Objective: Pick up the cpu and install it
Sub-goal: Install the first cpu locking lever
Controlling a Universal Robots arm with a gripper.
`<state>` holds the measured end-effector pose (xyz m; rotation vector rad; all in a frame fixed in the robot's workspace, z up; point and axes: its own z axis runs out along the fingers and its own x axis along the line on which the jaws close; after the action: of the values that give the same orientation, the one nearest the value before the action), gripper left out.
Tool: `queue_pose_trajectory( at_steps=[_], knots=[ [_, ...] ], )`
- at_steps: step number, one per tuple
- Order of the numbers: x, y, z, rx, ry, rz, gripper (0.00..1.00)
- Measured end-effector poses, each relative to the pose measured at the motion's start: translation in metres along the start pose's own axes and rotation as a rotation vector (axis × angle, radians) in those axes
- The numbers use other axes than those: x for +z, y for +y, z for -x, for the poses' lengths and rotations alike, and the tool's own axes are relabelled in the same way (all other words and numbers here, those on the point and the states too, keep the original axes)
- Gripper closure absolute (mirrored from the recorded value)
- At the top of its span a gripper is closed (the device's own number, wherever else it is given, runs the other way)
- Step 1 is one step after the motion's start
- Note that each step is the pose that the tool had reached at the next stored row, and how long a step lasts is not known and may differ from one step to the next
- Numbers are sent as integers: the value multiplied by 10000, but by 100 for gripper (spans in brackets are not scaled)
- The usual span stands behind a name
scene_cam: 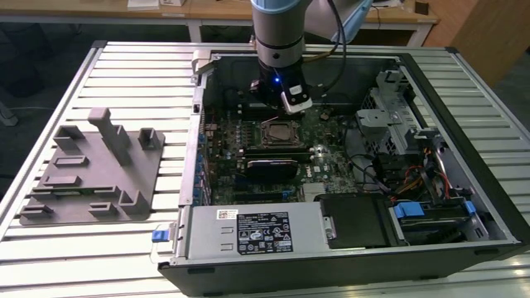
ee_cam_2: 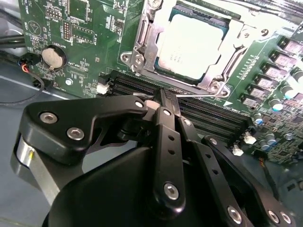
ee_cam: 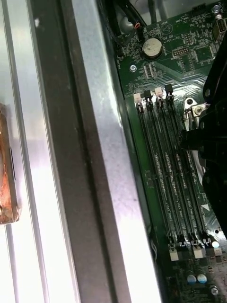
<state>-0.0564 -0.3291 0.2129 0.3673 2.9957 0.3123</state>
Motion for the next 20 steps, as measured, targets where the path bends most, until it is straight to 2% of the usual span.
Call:
queue_pose_trajectory(
  at_steps=[11,20],
  knots=[
    [47,26,-12,550,-147,-46,89],
    [61,36,-39,624,-182,-49,89]
  ],
)
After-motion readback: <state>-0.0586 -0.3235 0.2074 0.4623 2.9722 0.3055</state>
